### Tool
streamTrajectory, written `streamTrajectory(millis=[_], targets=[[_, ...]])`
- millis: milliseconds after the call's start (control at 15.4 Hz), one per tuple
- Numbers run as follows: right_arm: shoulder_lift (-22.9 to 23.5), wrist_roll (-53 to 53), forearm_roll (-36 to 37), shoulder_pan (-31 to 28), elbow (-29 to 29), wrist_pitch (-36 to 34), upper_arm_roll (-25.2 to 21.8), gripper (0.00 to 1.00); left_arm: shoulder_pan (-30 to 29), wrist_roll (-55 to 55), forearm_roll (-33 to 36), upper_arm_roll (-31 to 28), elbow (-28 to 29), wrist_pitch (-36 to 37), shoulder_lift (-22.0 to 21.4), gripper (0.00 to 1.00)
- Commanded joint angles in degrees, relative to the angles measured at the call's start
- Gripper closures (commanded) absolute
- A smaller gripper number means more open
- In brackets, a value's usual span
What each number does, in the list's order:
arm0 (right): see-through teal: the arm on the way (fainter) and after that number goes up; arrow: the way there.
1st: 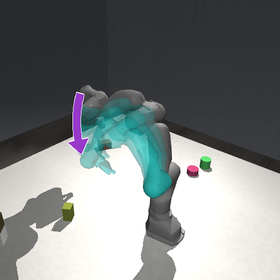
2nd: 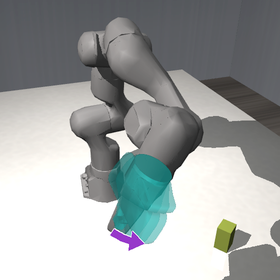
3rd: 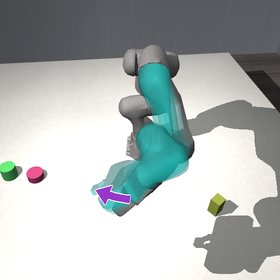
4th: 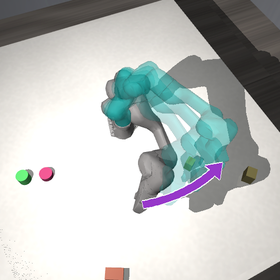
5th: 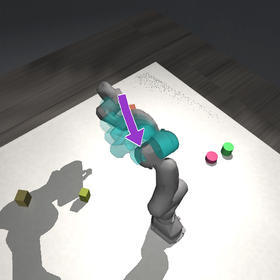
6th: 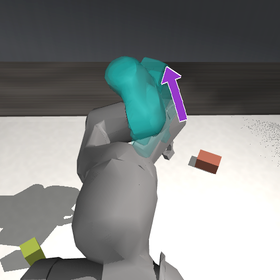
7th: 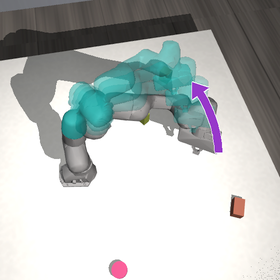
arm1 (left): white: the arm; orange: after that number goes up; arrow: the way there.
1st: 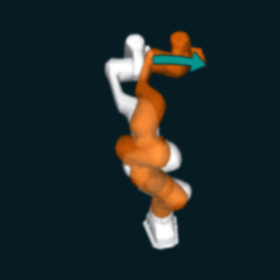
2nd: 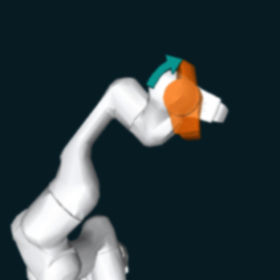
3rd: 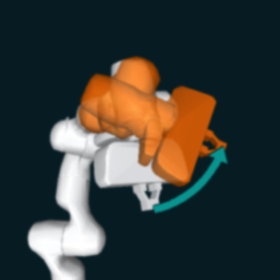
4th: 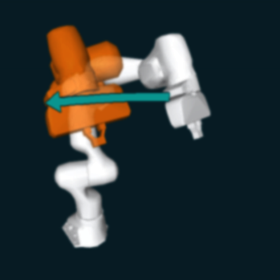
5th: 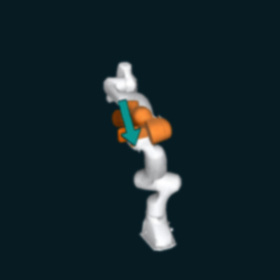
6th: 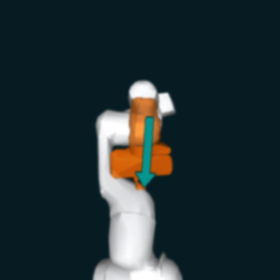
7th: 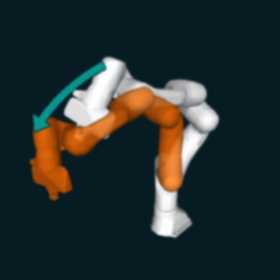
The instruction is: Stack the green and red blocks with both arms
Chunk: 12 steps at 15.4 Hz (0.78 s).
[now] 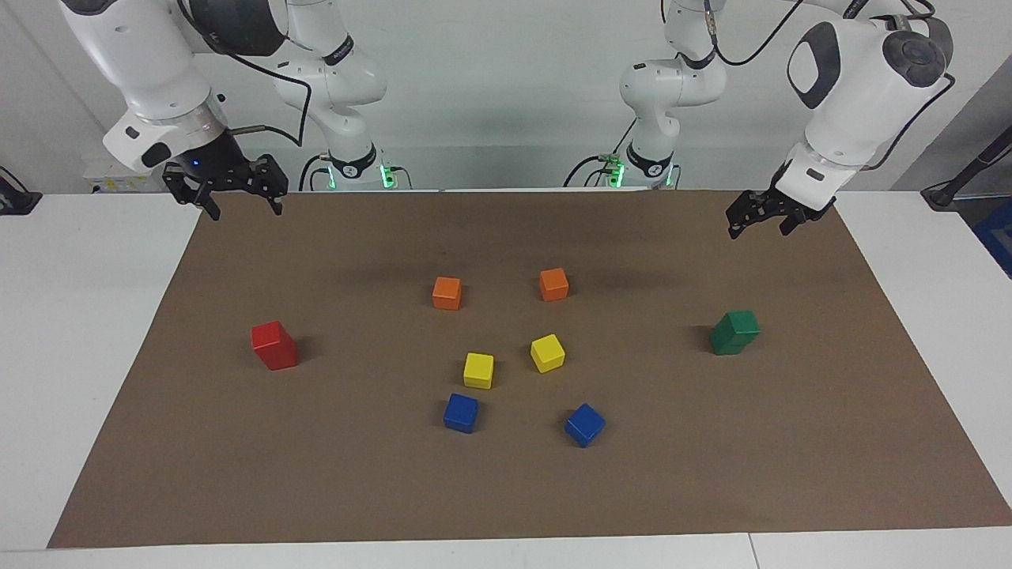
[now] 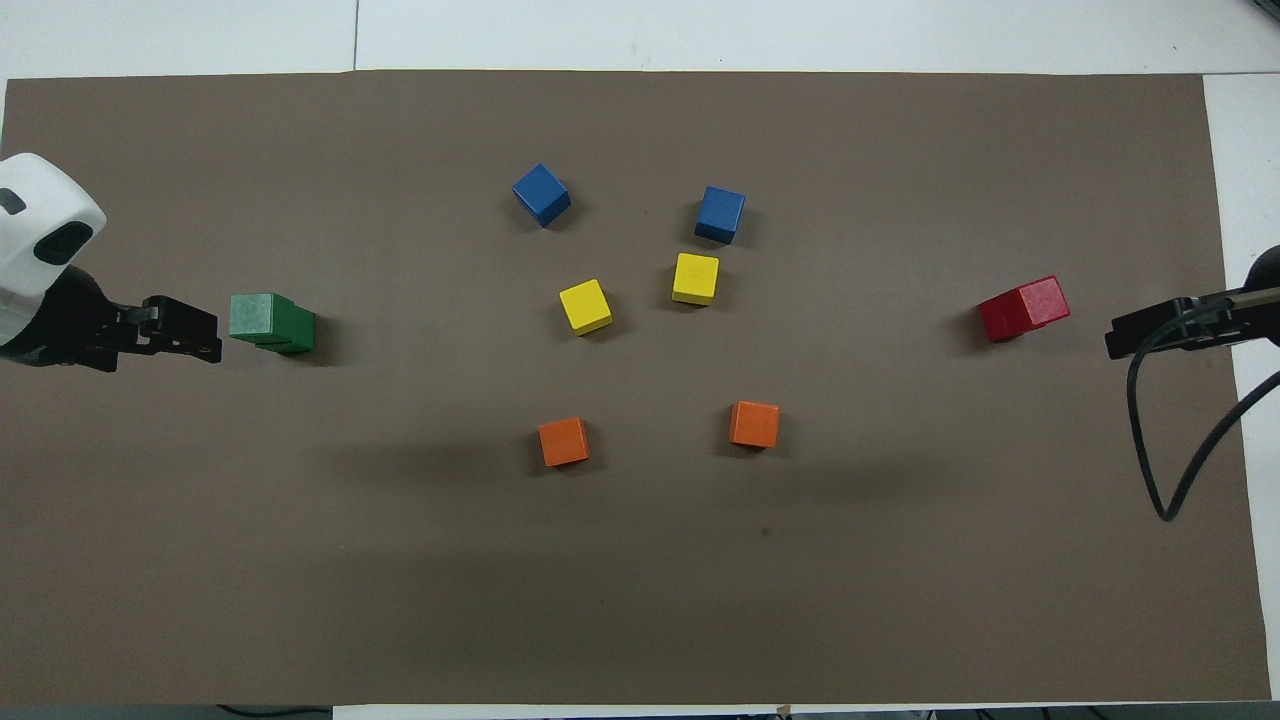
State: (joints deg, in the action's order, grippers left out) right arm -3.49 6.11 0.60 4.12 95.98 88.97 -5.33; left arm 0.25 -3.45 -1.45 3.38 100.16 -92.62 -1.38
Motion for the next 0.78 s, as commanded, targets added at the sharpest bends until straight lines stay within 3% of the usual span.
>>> streamTrajectory(millis=[0,714], targets=[[-1.0,-1.1,0.45,-0.61,1.05,0.41,0.32,0.0,0.54,0.02,-0.04,-0.48,-1.11,0.86,0.23,0.0],[-0.91,-1.1,0.45,-0.78,0.96,0.41,0.14,0.0,0.72,-0.42,-0.13,-0.48,-1.37,-0.8,0.32,0.0]])
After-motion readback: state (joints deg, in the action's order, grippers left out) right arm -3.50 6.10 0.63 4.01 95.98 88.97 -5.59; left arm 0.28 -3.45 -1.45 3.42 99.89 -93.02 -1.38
